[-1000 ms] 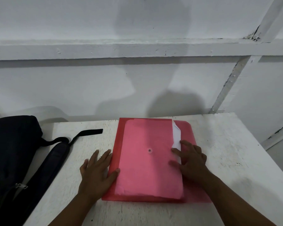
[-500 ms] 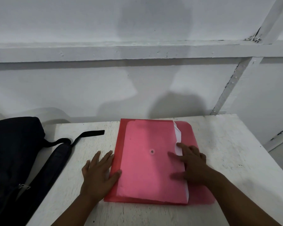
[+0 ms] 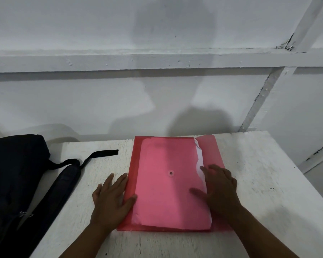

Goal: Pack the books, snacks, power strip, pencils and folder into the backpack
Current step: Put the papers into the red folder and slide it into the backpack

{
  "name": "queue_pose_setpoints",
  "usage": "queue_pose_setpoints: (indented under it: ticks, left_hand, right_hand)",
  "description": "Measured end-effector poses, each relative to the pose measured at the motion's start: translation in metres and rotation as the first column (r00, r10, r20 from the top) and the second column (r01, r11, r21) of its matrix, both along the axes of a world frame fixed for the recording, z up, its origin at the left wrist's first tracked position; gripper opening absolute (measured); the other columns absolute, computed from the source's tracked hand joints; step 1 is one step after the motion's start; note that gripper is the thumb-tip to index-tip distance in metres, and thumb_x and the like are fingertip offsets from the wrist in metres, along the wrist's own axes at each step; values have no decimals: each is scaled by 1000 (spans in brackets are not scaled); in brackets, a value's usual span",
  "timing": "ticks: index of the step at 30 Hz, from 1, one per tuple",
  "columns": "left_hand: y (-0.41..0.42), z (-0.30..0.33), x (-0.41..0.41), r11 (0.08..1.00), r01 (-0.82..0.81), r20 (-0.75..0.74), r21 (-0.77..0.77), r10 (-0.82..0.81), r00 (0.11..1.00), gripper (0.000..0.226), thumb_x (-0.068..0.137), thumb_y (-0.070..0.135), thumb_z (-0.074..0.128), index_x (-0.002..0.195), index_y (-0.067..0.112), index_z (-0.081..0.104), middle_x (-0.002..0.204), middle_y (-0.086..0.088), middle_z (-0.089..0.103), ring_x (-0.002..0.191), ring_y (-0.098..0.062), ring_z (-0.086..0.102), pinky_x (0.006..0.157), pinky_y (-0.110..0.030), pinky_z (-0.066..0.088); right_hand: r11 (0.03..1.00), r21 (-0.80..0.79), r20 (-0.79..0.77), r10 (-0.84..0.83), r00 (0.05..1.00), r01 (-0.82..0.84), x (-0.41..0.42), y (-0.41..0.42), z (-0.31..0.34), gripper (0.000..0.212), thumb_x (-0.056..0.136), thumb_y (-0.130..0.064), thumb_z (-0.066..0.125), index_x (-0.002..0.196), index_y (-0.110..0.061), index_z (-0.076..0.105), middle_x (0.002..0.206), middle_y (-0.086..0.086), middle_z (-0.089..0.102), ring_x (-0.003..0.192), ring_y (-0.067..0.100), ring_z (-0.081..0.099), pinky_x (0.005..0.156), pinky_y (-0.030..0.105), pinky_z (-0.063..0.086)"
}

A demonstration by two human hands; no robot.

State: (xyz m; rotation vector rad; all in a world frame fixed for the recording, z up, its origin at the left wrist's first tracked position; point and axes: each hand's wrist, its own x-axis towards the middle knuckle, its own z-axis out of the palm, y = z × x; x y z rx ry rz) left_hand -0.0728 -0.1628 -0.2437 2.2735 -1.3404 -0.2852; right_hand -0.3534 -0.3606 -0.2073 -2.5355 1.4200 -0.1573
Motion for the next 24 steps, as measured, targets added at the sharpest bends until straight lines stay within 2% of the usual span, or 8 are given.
queue_pose_setpoints:
  ticks: [2, 4, 7, 10, 12, 14, 17, 24]
  left_hand:
    - [0, 0, 0, 1000, 0, 5, -4, 0, 1000, 82, 82, 79, 30, 153, 38, 32, 158, 18, 31, 152, -8, 4, 121, -44, -1]
    - [0, -1, 1, 1000, 0, 9, -3, 0, 1000, 83, 82, 79, 30, 153, 37, 32, 158, 17, 32, 152, -9, 4, 121, -44, -1]
    - [0, -1, 0, 1000, 0, 15, -10, 1, 1000, 83, 82, 79, 29, 153, 36, 33, 158, 16, 33, 152, -10, 6, 121, -45, 1]
    - [-1, 1, -1, 1000, -3, 7, -17, 3, 1000, 83, 82, 78, 29, 153, 35, 34, 157, 16, 34, 151, -10, 8, 120, -46, 3]
    - [0, 1, 0, 1000, 1, 16, -20, -1, 1000, 82, 83, 77, 30, 153, 35, 34, 157, 16, 35, 151, -9, 8, 120, -46, 3]
    - [1, -1, 0, 1000, 6, 24, -18, -5, 1000, 81, 83, 76, 31, 153, 35, 35, 157, 17, 34, 151, -9, 7, 121, -46, 3]
    - [1, -1, 0, 1000, 10, 21, -19, -10, 1000, 81, 84, 77, 31, 153, 35, 34, 157, 16, 34, 151, -10, 6, 121, -46, 2]
    - [0, 1, -1, 1000, 5, 25, -7, -4, 1000, 83, 83, 78, 27, 154, 35, 32, 158, 14, 35, 152, -12, 8, 121, -47, 1]
  right_hand:
    - [998, 35, 119, -64, 991, 60, 1, 5, -1, 93, 72, -80, 60, 144, -23, 47, 140, 0, 52, 126, 22, 47, 103, 39, 39]
    - [965, 248, 271, -152, 950, 84, 5, 10, 1, 91, 72, -66, 73, 146, -20, 46, 137, 0, 52, 120, 17, 50, 101, 31, 41]
    - [895, 442, 385, -250, 888, 60, 13, 11, 7, 85, 71, -54, 81, 144, -25, 48, 139, -1, 54, 119, 16, 54, 102, 36, 47]
    - [861, 504, 499, -350, 792, 63, 14, 10, 16, 58, 78, -37, 82, 130, -28, 60, 123, -6, 66, 100, 10, 64, 81, 21, 51]
    - [836, 547, 532, -390, 751, 47, 10, 8, 21, 44, 76, -32, 84, 116, -31, 67, 104, -10, 73, 93, 9, 69, 78, 25, 56]
    - [813, 581, 512, -408, 755, 46, 11, 7, 24, 56, 69, -32, 89, 119, -20, 68, 91, -15, 69, 87, 8, 67, 78, 26, 53]
    - [745, 666, 484, -471, 737, 39, 19, 5, 29, 64, 67, -34, 90, 123, -15, 64, 99, -14, 62, 88, 8, 63, 72, 21, 47]
    - [694, 715, 530, -455, 715, -89, 21, 9, 27, 12, 88, -29, 73, 100, -28, 72, 87, -9, 76, 79, 8, 73, 70, 26, 59]
